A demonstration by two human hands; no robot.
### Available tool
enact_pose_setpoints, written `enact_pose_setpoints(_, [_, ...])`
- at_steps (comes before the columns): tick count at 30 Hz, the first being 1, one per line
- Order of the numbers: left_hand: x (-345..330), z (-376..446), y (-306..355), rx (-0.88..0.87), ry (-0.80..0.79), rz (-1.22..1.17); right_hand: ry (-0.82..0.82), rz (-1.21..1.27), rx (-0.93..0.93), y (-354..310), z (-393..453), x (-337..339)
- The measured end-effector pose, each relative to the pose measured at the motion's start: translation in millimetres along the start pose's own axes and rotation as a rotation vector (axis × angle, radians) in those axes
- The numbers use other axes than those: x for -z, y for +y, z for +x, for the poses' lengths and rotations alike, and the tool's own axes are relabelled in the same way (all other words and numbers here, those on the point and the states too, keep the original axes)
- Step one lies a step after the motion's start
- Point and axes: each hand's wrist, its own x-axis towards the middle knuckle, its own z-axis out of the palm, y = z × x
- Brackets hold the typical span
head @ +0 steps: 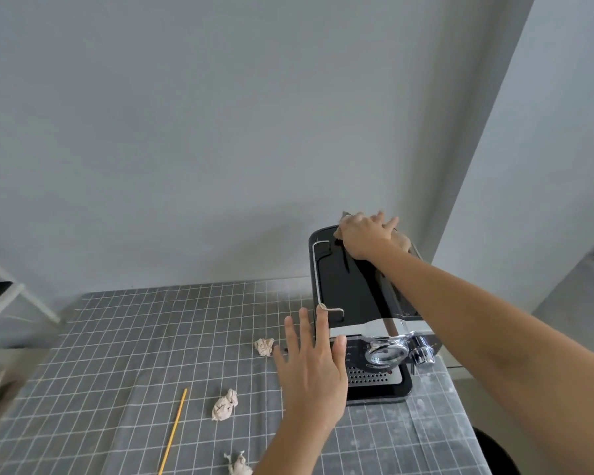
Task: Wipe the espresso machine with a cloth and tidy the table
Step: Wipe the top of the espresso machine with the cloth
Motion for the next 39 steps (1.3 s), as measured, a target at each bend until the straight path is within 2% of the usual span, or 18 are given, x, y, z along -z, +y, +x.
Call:
enact_pose_setpoints(3, [-2,-1,1,0.012,-0.005,-0.02,0.001,0.042,0.062,15,9,1])
enact_pose_setpoints(7, [-1,-2,3,0.03,-0.041,-0.03,-0.044,-0.016,-0.137,-5,-1,6])
enact_pose_setpoints(9, [-1,-2,2,0.024,-0.046,-0.023,-0.048,0.0,-0.176,-15,-6,2])
enact_pose_setpoints(13, [-1,-2,-2,0.023,-0.068,-0.003,0.114,0.062,-0.025,-2,-31,-15])
enact_pose_setpoints(15, [0,-2,-1,0.029,-0.063,0.006,0.151,0.143,0.067,13,-67,-17])
enact_pose_setpoints(19, [1,-7,0,0.007,-0.067,-0.044,0.171,0.131,0.146,40,-121,-34])
enact_pose_setpoints(26, [7,-1,3,0.005,-0.109,-0.056,0.017,0.218,0.279,44,-79,-20])
enact_pose_setpoints(34, [10,-5,2,0.015,-0.174,-0.05,-0.124,0.286,0.217,40,-117,-28])
enact_pose_setpoints(36, [11,-4,2,0.007,-0.155,-0.066,-0.07,0.288,0.215,38,-103,-27])
enact_pose_setpoints(39, [10,-7,2,0.009,-0.137,-0.068,0.121,0.217,0.295,38,-89,-37])
